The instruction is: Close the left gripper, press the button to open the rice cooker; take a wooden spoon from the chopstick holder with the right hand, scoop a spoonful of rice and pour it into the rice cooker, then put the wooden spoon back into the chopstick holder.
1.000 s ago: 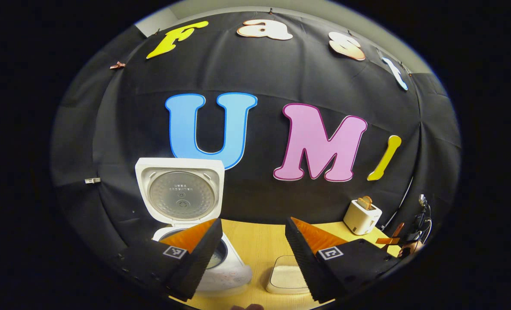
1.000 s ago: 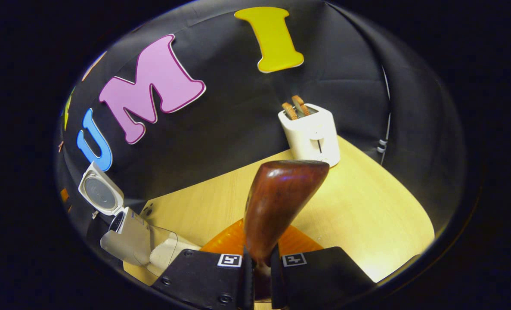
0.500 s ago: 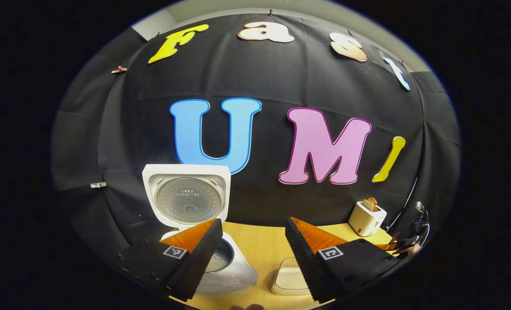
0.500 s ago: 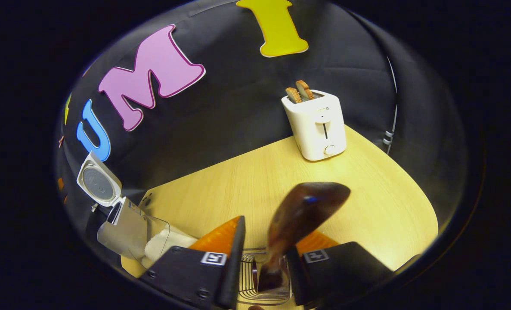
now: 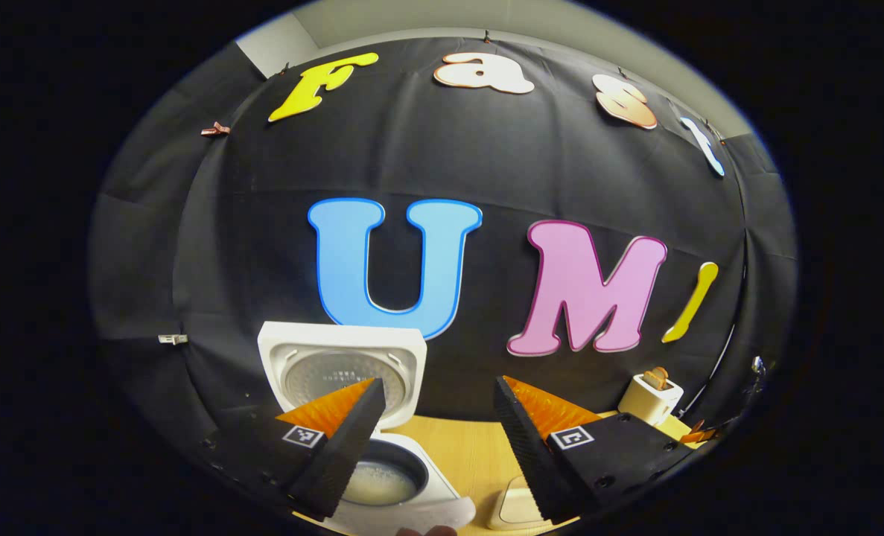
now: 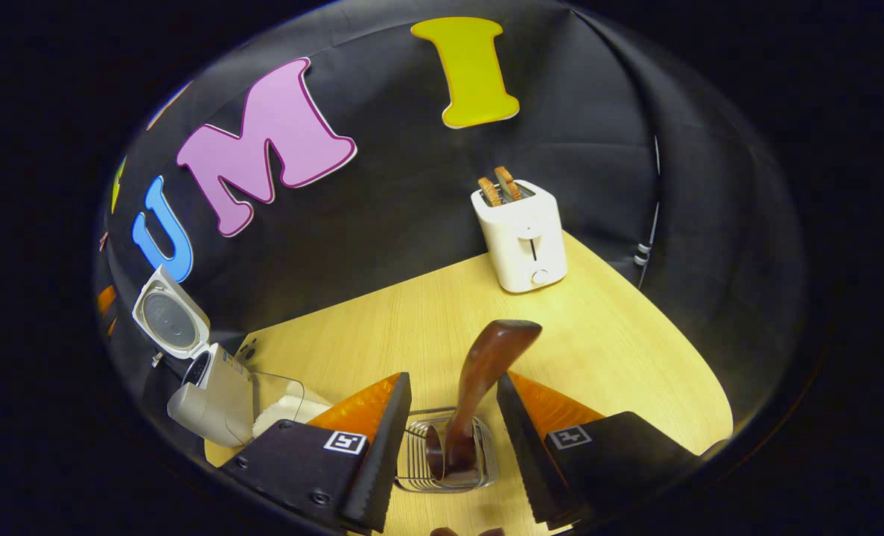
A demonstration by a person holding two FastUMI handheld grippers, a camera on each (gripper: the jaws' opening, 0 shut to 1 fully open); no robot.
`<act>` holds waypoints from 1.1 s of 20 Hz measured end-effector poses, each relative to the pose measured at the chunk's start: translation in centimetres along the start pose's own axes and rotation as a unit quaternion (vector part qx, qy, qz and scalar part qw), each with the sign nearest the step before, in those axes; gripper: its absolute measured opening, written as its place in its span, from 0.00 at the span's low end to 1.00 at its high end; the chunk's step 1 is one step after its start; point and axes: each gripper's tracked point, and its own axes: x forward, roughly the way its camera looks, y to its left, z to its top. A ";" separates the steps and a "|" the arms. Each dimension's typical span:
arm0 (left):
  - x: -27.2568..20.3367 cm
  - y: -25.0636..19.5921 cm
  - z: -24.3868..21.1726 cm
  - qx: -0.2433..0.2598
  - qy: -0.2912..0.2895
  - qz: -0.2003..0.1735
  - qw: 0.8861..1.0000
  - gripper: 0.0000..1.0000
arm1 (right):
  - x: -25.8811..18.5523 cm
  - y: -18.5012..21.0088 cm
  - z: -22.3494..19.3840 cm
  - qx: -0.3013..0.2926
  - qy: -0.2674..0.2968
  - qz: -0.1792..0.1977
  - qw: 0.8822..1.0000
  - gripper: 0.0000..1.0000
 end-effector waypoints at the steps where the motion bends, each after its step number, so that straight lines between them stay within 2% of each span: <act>1: 0.8 0.7 1.0 0.003 -0.010 0.003 1.000 0.95 | -0.8 -0.2 0.1 -0.003 -0.004 -0.006 1.000 0.73; 5: 4.4 4.3 4.1 -0.007 -0.040 0.024 0.999 0.94 | -4.1 -0.8 0.9 -0.012 -0.021 -0.024 0.999 0.73; 7: 6.4 6.1 5.1 0.002 -0.044 0.042 0.998 0.95 | -5.8 -0.9 1.4 -0.015 -0.032 -0.031 0.999 0.73; 11: 10.3 8.6 5.7 0.021 -0.043 0.051 0.998 0.95 | -8.5 -0.5 1.8 -0.020 -0.048 -0.038 0.998 0.73; 15: 14.1 10.7 4.6 0.001 -0.024 0.063 0.998 0.95 | -10.8 -0.3 1.6 -0.018 -0.055 -0.051 0.997 0.73; 19: 17.6 12.6 3.1 0.027 0.003 0.070 0.997 0.95 | -13.0 -1.1 2.5 -0.026 -0.074 -0.076 0.994 0.73; 22: 19.0 14.0 0.0 0.045 0.051 0.083 0.994 0.95 | -14.1 -1.5 3.4 -0.025 -0.085 -0.087 0.992 0.73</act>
